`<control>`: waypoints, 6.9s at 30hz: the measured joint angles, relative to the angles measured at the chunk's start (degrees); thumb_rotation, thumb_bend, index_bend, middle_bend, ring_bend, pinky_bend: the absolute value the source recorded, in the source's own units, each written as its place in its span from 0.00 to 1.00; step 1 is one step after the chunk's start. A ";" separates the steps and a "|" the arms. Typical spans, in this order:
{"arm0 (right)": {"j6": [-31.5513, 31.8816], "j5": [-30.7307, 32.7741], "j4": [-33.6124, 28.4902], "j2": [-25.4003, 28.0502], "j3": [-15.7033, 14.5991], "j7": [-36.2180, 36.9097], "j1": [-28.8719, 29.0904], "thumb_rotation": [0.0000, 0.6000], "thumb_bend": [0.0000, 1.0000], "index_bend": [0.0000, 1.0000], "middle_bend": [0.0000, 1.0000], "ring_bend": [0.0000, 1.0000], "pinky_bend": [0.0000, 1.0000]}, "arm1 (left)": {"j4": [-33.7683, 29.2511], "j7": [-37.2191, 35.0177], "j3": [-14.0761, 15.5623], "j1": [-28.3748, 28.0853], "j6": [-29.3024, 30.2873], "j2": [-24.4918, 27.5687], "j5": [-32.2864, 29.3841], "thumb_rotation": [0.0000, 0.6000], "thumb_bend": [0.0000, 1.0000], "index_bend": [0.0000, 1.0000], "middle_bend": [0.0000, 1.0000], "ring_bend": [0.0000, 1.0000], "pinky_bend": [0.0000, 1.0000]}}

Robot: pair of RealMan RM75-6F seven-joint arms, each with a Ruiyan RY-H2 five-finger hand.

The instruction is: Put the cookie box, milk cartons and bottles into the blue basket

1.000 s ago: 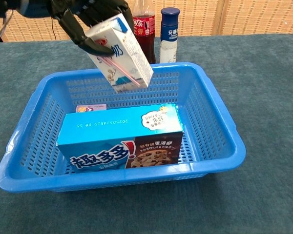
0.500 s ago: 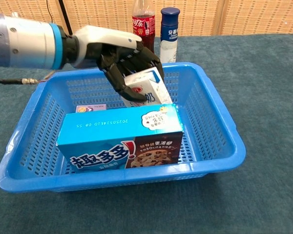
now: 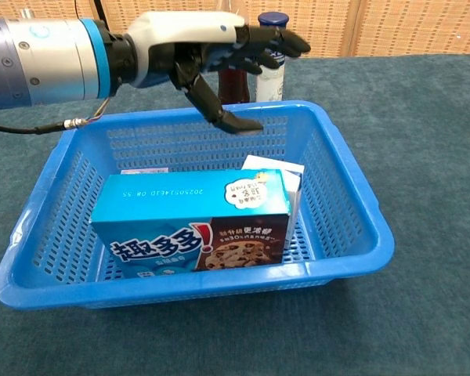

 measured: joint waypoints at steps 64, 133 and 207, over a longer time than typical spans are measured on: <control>-34.79 -2.83 42.28 -24.97 13.92 62.54 46.62 1.00 0.00 0.00 0.00 0.00 0.07 | -11.95 26.46 7.87 36.88 33.59 25.60 -11.61 1.00 0.29 0.00 0.00 0.00 0.00; -8.55 -3.49 -8.75 0.15 14.29 47.58 29.80 1.00 0.52 0.59 0.62 0.66 0.78 | -10.46 25.62 5.73 36.47 26.59 25.76 -12.70 1.00 0.29 0.00 0.00 0.00 0.00; -36.82 0.48 35.29 -17.27 14.60 65.36 47.98 1.00 0.00 0.00 0.00 0.00 0.00 | -9.88 28.24 6.19 35.26 24.17 24.60 -14.14 1.00 0.29 0.00 0.00 0.00 0.00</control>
